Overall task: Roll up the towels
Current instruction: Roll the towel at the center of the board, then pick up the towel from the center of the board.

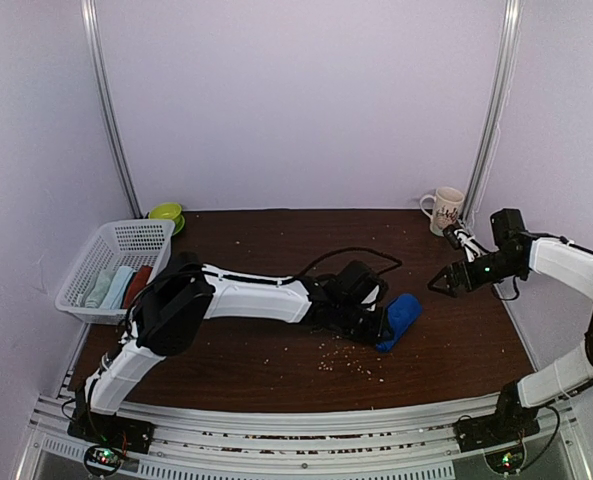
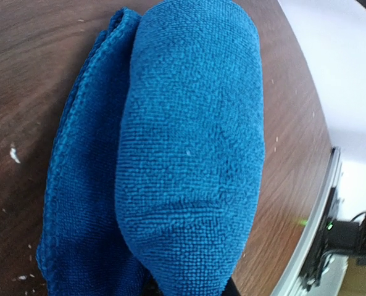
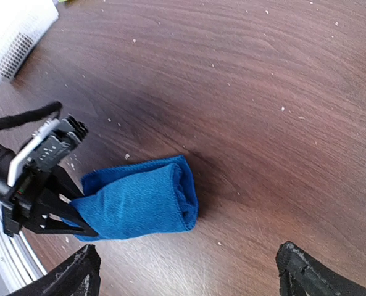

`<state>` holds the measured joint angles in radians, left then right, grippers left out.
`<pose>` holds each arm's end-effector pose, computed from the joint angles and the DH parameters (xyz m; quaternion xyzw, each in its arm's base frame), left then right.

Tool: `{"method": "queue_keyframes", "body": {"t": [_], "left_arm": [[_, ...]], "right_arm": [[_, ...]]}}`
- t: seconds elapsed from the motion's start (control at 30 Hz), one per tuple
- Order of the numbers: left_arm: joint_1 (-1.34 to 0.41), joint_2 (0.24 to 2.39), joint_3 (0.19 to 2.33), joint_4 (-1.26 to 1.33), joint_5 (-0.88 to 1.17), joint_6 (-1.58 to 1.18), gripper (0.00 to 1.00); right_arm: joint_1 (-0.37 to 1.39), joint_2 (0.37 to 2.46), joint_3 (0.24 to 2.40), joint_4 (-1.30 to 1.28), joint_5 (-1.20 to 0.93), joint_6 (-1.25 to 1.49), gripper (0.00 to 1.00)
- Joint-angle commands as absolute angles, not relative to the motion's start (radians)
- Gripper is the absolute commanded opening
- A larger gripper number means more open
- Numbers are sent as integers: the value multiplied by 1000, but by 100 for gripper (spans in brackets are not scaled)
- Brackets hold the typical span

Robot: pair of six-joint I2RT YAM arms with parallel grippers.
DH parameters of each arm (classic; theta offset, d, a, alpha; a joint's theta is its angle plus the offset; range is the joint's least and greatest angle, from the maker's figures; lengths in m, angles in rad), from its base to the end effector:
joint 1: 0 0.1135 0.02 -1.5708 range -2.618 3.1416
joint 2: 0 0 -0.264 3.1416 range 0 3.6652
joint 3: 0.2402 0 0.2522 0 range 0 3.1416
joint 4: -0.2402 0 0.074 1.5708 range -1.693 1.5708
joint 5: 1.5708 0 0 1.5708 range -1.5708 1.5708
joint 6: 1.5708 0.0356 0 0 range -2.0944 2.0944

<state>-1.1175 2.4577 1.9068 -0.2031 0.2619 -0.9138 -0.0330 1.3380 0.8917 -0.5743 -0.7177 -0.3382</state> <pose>0.2298 -0.4929 0.1290 0.1441 0.8999 -0.3978 0.1057 0.2593 0.0149 0.2328 -0.2313 0.8761 0.2852 0.3123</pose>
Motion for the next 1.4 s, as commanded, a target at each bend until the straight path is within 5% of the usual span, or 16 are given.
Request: {"method": "queue_keyframes", "body": {"t": [0.0, 0.37, 1.07, 1.23, 1.37], "left_arm": [[-1072, 2530, 1849, -226, 198, -1061, 0], [-1051, 2536, 1796, 61, 219, -1246, 0], [-1060, 2555, 1701, 310, 180, -1409, 0], [-1066, 2587, 1729, 332, 188, -1423, 0], [-1070, 2605, 1752, 339, 187, -1431, 0]], "right_arm": [[-47, 1370, 884, -514, -825, -249, 100], [-60, 1715, 1017, -733, -1026, -278, 100], [-72, 1697, 881, -266, -920, 207, 100], [-48, 1730, 878, -200, -932, 260, 87], [-4, 1776, 889, -191, -938, 281, 87]]}}
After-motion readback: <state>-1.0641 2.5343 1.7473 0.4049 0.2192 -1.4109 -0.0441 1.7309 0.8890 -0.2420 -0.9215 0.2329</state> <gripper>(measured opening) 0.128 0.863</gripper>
